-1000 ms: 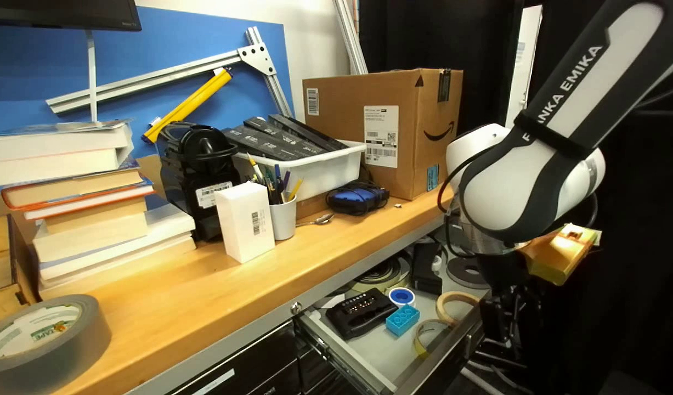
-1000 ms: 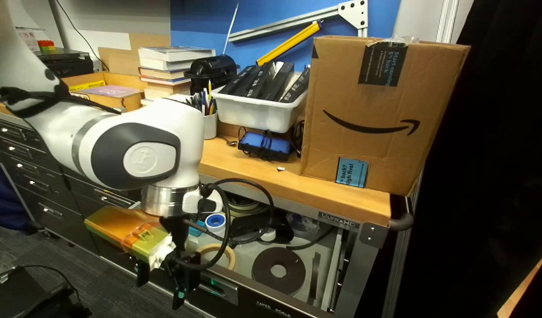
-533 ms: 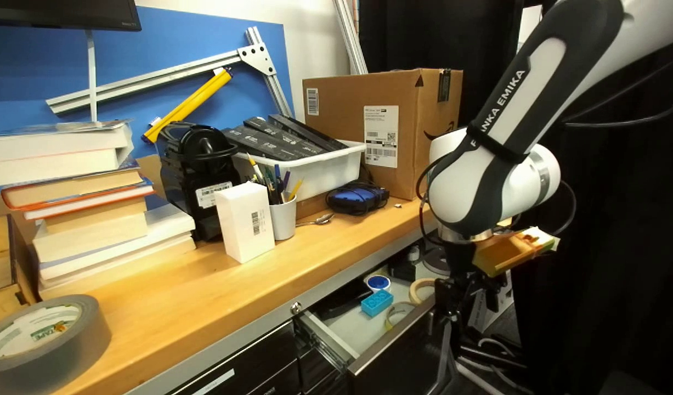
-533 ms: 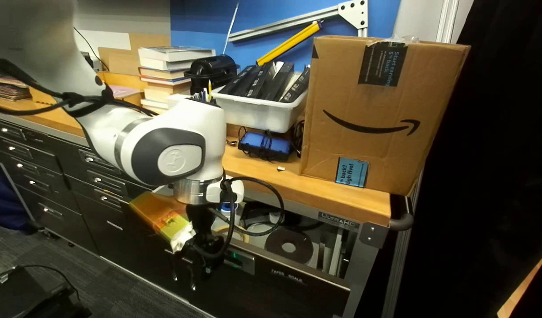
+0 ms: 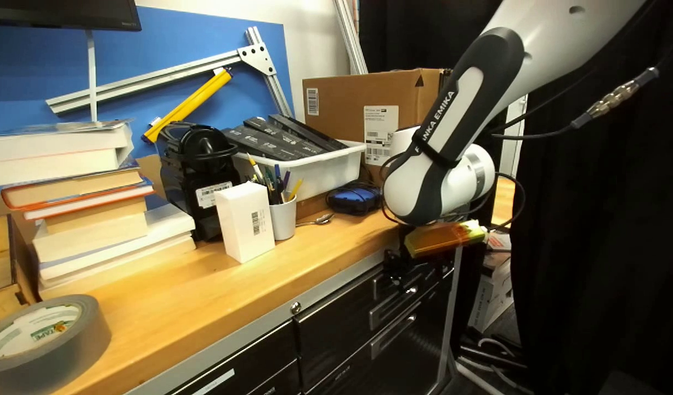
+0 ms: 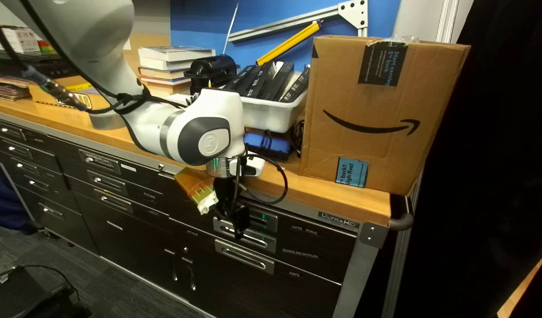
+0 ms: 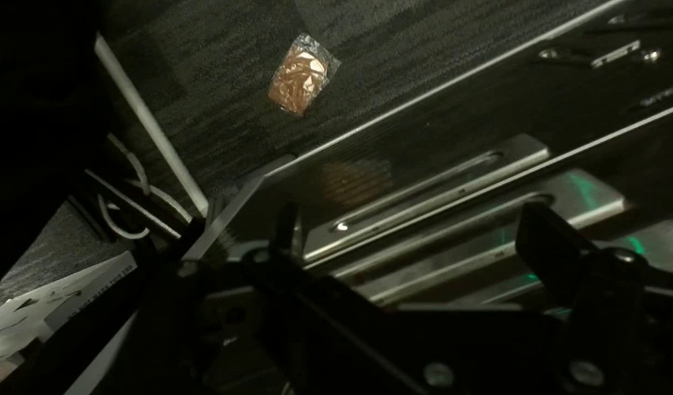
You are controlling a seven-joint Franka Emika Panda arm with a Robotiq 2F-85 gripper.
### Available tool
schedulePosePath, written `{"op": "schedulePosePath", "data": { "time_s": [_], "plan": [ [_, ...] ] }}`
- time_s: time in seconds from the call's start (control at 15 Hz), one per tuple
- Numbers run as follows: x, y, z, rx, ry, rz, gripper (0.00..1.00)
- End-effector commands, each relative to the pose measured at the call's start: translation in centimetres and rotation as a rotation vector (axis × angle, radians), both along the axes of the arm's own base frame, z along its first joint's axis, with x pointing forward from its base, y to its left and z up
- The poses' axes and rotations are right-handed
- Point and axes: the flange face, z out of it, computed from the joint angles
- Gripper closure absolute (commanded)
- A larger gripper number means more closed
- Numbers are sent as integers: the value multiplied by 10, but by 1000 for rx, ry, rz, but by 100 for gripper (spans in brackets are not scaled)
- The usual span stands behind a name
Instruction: Put the blue object in the drawer and close it
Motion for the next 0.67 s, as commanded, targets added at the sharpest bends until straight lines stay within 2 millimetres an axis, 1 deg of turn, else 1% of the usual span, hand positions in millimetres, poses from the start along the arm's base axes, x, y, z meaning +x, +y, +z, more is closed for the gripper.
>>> {"op": "schedulePosePath", "data": {
  "time_s": [0.0, 0.13, 0.27, 0.4, 0.47, 0.6],
  "plan": [
    [29, 8, 3, -30, -99, -85, 0],
    [12, 9, 13, -33, -101, -79, 0],
    [-14, 15, 32, -12, -101, -6, 0],
    [-37, 23, 61, 3, -131, 95, 0],
    [-41, 25, 74, 9, -151, 146, 0],
    [-53, 33, 106, 23, -189, 237, 0]
  ]
}}
